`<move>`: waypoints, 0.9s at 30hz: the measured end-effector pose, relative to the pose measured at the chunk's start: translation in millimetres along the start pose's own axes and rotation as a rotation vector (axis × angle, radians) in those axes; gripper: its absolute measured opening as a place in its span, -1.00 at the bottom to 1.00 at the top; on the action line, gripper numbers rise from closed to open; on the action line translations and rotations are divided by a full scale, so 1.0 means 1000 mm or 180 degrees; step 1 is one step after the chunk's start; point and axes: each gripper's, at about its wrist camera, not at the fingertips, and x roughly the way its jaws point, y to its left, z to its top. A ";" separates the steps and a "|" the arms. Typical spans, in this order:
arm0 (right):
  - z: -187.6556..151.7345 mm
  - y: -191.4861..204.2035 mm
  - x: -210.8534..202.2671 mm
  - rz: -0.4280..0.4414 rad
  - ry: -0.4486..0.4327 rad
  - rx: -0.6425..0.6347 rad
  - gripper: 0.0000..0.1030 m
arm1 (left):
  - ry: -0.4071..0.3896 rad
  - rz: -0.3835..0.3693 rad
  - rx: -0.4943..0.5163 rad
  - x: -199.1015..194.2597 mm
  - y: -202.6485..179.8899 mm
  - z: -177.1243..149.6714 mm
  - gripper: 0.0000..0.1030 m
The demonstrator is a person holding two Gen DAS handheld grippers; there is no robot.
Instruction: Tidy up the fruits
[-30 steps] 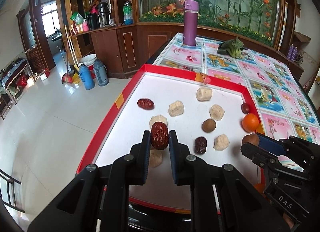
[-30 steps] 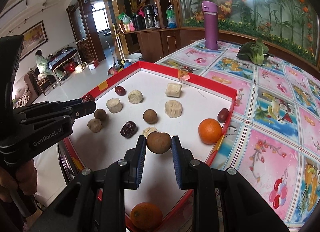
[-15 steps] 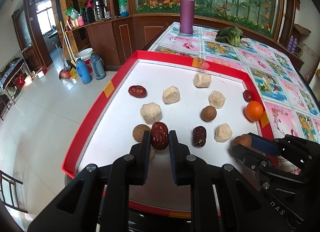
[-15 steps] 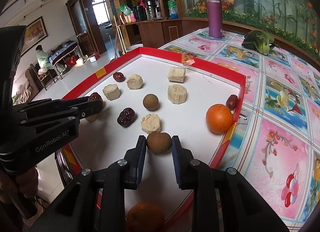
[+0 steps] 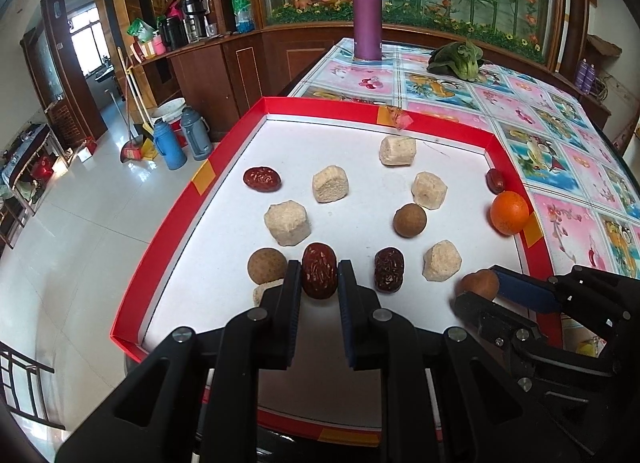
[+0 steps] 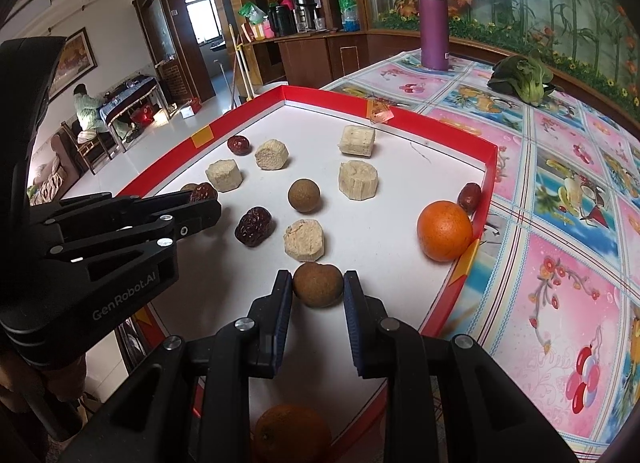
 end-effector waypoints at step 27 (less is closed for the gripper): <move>0.020 -0.016 -0.095 -0.0280 -0.0931 0.0345 0.13 | -0.0757 0.0533 -0.0216 -0.087 0.007 0.017 1.00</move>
